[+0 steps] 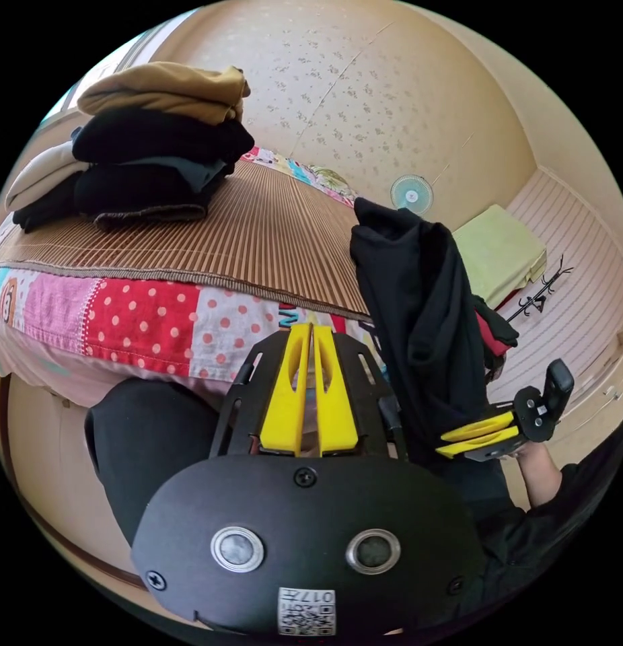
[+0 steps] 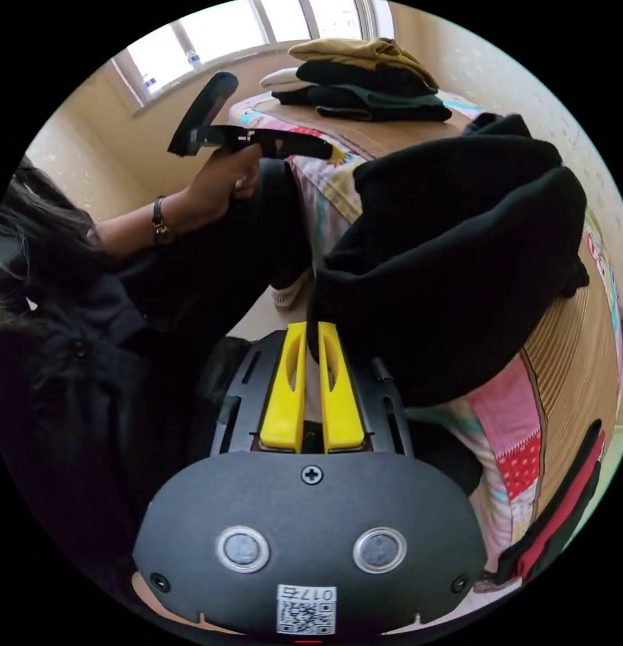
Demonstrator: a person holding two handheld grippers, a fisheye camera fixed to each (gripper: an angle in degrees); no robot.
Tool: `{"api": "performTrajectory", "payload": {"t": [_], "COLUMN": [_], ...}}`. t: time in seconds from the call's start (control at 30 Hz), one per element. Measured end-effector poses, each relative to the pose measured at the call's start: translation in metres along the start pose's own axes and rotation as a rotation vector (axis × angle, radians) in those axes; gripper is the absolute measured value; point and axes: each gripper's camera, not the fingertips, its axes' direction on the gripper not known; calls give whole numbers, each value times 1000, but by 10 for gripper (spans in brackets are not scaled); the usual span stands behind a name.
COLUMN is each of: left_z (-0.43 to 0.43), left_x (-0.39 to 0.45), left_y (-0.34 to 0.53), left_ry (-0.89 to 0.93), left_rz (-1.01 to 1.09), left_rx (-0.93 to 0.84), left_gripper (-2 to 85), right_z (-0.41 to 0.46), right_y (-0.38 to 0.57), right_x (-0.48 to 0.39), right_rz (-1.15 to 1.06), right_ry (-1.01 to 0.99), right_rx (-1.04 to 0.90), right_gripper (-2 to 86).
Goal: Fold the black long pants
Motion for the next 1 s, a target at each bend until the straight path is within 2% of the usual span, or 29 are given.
{"api": "performTrajectory", "payload": {"t": [0.1,0.2,0.27,0.3,0.37,0.43,0.53,0.63,0.8,0.9,1.0], "left_z": [0,0,1,1,2,3,3,5,13,18,20], "left_x": [-6,-10,-13,-14,-18,-21,-24,-26,-27,-32,-34], "left_y": [-2,-5,-8,-8,-11,-13,-15,-16,-23,-29,-31], "left_ry": [10,6,6,4,0,3,9,24,26,35,45], "left_rz": [-3,-2,-1,-1,-4,-9,-16,-16,-12,-25,-35], "left_rx": [-2,-5,-8,-8,-13,-15,-11,-17,-33,-42,-38], "left_gripper": [-10,-10,-10,-10,-10,-10,-10,-10,-10,-10,-10], "right_z": [-38,-111,-154,-160,-161,-135,-62,-66,-106,-136,-148], "right_y": [17,26,25,22,1,-20,-49,-20,52,119,159], "right_x": [20,55,95,105,146,176,209,173,136,131,134], "right_rz": [33,117,261,298,472,572,611,570,543,716,881], "right_ry": [-31,-56,-37,-18,100,123,-107,0,66,210,447], "right_rx": [39,355,614,641,666,599,354,508,600,709,637], "right_gripper": [23,38,79,90,123,125,87,62,46,41,37]}}
